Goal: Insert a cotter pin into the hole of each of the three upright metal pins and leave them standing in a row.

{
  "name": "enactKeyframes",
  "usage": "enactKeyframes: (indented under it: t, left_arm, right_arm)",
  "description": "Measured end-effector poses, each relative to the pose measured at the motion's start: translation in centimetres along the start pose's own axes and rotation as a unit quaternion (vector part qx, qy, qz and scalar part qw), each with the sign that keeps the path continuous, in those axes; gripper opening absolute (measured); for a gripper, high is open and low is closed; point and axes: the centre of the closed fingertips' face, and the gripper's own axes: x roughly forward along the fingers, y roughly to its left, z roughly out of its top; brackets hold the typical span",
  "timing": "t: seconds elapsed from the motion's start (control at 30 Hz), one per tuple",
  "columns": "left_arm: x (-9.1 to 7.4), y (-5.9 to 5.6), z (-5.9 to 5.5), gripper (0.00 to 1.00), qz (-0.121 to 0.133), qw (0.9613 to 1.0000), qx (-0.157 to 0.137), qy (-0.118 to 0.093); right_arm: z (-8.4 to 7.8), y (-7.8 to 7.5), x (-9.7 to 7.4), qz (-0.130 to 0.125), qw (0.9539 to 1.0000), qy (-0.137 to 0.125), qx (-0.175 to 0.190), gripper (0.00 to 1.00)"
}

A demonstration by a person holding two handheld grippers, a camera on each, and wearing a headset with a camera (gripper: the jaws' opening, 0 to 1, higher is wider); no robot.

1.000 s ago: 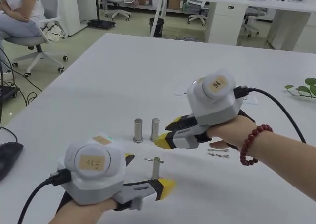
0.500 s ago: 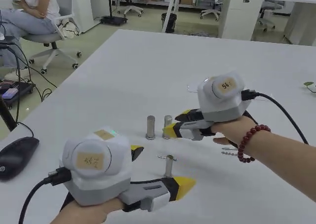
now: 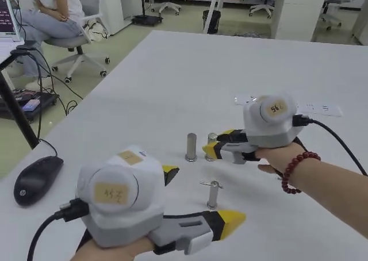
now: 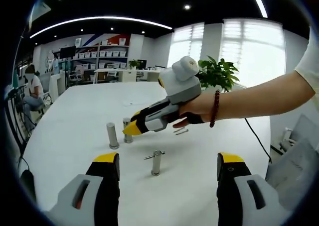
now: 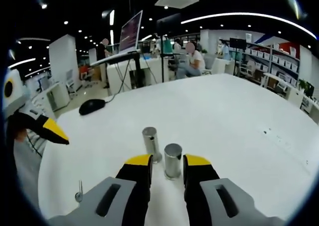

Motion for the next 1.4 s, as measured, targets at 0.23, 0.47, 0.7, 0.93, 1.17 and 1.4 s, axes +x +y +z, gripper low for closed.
enactKeyframes:
  t: [0.23,0.47,0.7,0.93,1.17,1.4]
  left_arm:
    - [-0.4,-0.1,0.3,0.78,0.007,0.9999,0.004,-0.007]
    - [-0.7,-0.4,0.3,0.78,0.006,0.9999,-0.002,-0.012]
    - [-1.1,-0.2,0.0,0.78,0.013,0.9998,-0.006,-0.012]
    - [-1.4,0.0,-0.1,0.78,0.016,0.9998,-0.010,-0.011]
    - [-1.6,0.2,0.0,0.78,0.021,0.9996,-0.008,-0.014]
    - [-1.8,0.4,0.0,0.78,0.024,0.9996,-0.011,-0.013]
  right_arm:
    - [-0.5,-0.8,0.6,-0.014,0.9995,-0.006,0.029,0.19]
    - [-0.3,-0.8,0.9,-0.011,0.9993,-0.022,0.027,0.16]
    - [-0.2,-0.8,0.8,-0.011,0.9996,-0.019,0.019,0.14]
    - [-0.3,-0.9,0.7,-0.016,0.9995,-0.017,0.021,0.14]
    - [-0.1,-1.0,0.0,-0.021,0.9994,-0.020,0.021,0.13]
    - [-0.3,-0.8,-2.1,-0.032,0.9993,-0.016,0.012,0.13]
